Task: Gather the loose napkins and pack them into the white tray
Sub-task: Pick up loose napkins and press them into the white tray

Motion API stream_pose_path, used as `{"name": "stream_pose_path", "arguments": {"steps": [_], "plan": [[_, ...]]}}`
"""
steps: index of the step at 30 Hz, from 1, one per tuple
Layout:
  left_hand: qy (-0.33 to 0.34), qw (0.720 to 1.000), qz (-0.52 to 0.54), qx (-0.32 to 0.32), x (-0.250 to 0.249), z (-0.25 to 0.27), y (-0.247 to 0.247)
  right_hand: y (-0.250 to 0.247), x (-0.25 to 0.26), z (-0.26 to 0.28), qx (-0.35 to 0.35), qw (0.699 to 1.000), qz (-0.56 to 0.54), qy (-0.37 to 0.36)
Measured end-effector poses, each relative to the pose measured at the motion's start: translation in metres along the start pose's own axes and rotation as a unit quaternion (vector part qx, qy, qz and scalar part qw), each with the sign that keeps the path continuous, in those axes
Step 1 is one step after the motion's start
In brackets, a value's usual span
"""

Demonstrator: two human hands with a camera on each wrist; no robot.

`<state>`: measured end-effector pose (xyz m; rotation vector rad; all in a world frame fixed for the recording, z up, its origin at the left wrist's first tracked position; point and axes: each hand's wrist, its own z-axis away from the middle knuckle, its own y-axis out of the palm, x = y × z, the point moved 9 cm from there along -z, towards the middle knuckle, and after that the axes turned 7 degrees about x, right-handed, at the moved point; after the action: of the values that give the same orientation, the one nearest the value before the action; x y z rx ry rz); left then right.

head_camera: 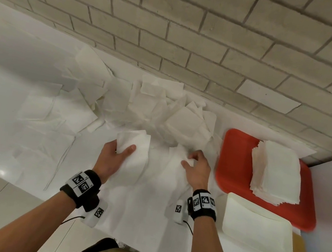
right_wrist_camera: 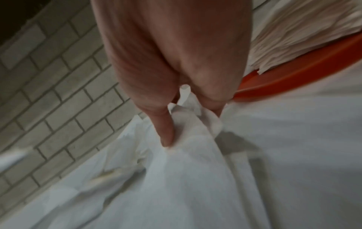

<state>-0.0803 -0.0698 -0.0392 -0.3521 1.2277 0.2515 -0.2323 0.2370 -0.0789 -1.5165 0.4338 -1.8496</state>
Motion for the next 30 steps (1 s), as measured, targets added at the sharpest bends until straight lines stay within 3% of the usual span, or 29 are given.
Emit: {"name": "stream_pose_path", "arguments": {"steps": [3,6,9,14,18,22,30], "plan": [[0.009,1.0,-0.021,0.008,0.001,-0.007,0.0,-0.036,0.016,0.02,-0.07,0.995,-0.068,-0.028],[0.03,0.999,-0.031,0.025,-0.001,-0.011,0.008,-0.063,0.035,0.035,-0.093,0.987,-0.119,-0.054],[0.107,0.993,-0.031,0.031,-0.023,-0.005,0.018,-0.09,0.063,0.052,-0.109,0.98,-0.138,-0.095],[0.187,0.97,-0.149,0.052,-0.057,0.0,0.038,-0.12,0.122,0.091,-0.043,0.963,-0.194,-0.18],[0.18,0.974,-0.018,0.137,-0.086,0.013,0.058,-0.13,0.145,0.101,-0.011,0.953,-0.23,-0.195],[0.167,0.964,0.062,0.198,-0.113,0.023,0.083,-0.128,0.148,0.095,-0.043,0.952,-0.231,-0.195],[0.192,0.971,0.087,0.117,-0.132,0.022,0.077,-0.143,0.106,0.113,-0.154,0.958,-0.194,-0.147]]}}
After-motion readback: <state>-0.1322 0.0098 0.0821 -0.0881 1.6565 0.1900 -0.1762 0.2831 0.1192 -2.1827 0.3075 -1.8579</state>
